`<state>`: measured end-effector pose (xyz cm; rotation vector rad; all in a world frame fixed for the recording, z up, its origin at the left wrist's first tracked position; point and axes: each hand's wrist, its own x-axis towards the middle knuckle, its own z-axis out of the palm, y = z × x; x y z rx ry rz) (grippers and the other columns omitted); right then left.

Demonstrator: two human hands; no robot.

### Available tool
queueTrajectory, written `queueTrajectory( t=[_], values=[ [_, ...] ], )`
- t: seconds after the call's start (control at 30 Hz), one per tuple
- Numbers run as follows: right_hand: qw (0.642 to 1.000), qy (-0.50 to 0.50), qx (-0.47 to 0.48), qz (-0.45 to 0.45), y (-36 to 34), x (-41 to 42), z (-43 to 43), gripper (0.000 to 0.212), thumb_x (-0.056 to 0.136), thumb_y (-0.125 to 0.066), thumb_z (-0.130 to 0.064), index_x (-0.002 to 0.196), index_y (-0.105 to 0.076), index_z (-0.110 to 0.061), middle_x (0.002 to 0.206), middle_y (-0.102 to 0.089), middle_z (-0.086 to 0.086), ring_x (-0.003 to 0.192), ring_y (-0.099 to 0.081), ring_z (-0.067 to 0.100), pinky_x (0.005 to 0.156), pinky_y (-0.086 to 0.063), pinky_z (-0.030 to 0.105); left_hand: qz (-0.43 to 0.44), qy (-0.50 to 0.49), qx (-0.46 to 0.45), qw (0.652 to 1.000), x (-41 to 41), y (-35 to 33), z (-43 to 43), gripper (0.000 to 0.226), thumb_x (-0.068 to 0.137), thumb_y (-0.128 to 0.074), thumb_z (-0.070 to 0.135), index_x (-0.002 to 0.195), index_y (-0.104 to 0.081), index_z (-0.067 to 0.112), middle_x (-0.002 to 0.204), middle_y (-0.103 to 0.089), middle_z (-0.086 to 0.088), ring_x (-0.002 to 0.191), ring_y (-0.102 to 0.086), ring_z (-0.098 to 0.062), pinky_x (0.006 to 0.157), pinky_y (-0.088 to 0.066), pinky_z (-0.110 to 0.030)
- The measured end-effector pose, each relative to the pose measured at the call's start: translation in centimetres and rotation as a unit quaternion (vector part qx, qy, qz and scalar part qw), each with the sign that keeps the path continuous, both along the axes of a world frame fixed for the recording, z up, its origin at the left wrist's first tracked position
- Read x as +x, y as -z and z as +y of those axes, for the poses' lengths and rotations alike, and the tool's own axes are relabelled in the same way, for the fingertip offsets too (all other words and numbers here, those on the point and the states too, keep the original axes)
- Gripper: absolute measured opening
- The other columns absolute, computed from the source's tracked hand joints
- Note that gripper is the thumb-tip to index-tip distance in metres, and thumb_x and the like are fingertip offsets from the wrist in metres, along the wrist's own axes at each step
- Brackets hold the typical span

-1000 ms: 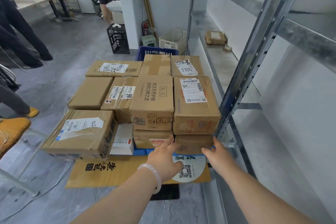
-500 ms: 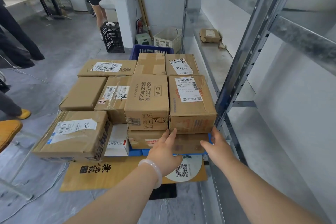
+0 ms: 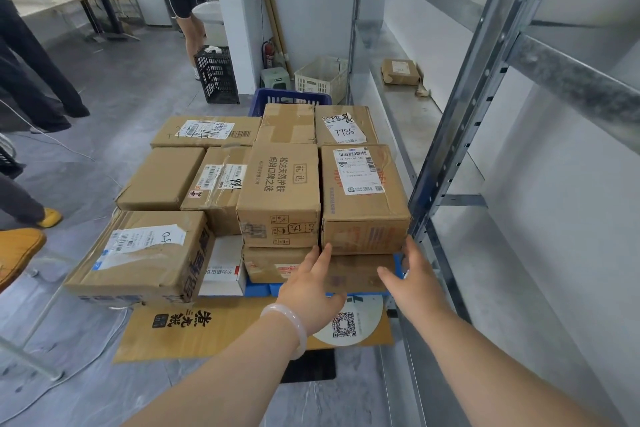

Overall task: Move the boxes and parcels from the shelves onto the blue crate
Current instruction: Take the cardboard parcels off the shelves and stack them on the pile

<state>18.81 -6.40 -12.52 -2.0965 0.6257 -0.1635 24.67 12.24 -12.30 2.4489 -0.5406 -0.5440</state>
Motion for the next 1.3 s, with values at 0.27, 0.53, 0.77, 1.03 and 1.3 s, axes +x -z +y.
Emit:
queueTrajectory(
  t=[0.27, 0.53, 0.77, 1.03, 1.3],
  values=[
    [0.999, -0.024, -0.042, 0.021, 0.4, -2.3, 2.7, 0.084, 0.088, -0.068, -0.043, 0.155, -0.018, -0.029, 0.157, -0.028, -0.001, 0.143, -0.028, 0.016, 0.111, -0.032, 0.036, -0.054, -0.069, 0.005, 0.996, -0.8, -0.5, 2.0, 0.079, 0.091, -0.051, 0.058, 0.154, -0.006, 0.041, 0.163, -0.006, 0.012, 0.149, -0.014, -0.019, 0.119, -0.024, -0.043],
    [0.983, -0.16, -0.079, -0.04, -1.0, -1.4, 7.5, 0.075, 0.089, -0.066, -0.042, 0.152, -0.025, -0.035, 0.153, -0.03, -0.011, 0.142, -0.025, 0.006, 0.111, -0.024, 0.024, -0.103, -0.137, -0.031, 0.985, -2.1, -2.4, 7.7, 0.072, 0.094, -0.05, 0.055, 0.154, -0.013, 0.038, 0.162, -0.012, 0.007, 0.148, -0.013, -0.017, 0.121, -0.018, -0.039],
    [0.965, -0.25, -0.075, -0.04, -2.7, 1.7, 15.0, 0.075, 0.09, -0.063, -0.048, 0.151, -0.02, -0.044, 0.157, -0.022, -0.017, 0.14, -0.027, 0.003, 0.113, -0.029, 0.027, -0.132, -0.198, 0.007, 0.971, 0.5, -5.0, 15.5, 0.068, 0.095, -0.046, 0.056, 0.153, -0.016, 0.039, 0.163, -0.012, 0.007, 0.147, -0.018, -0.021, 0.119, -0.019, -0.039],
    [0.96, -0.256, -0.113, 0.007, -3.4, 5.7, 23.9, 0.082, 0.089, -0.063, -0.049, 0.153, -0.012, -0.043, 0.161, -0.01, -0.017, 0.147, -0.013, 0.005, 0.119, -0.022, 0.034, -0.127, -0.172, 0.098, 0.972, 5.3, -4.5, 26.9, 0.075, 0.09, -0.048, 0.062, 0.153, -0.015, 0.039, 0.164, -0.007, 0.003, 0.15, -0.006, -0.021, 0.121, -0.011, -0.041],
    [0.952, -0.236, -0.184, 0.066, -3.5, 8.4, 29.3, 0.084, 0.088, -0.063, -0.052, 0.153, -0.01, -0.044, 0.162, -0.004, -0.015, 0.149, -0.01, 0.011, 0.118, -0.025, 0.039, -0.063, -0.1, 0.136, 0.984, 9.7, -3.1, 32.2, 0.09, 0.082, -0.05, 0.073, 0.154, -0.008, 0.04, 0.164, -0.002, 0.001, 0.15, -0.009, -0.027, 0.12, -0.019, -0.045]
  ],
)
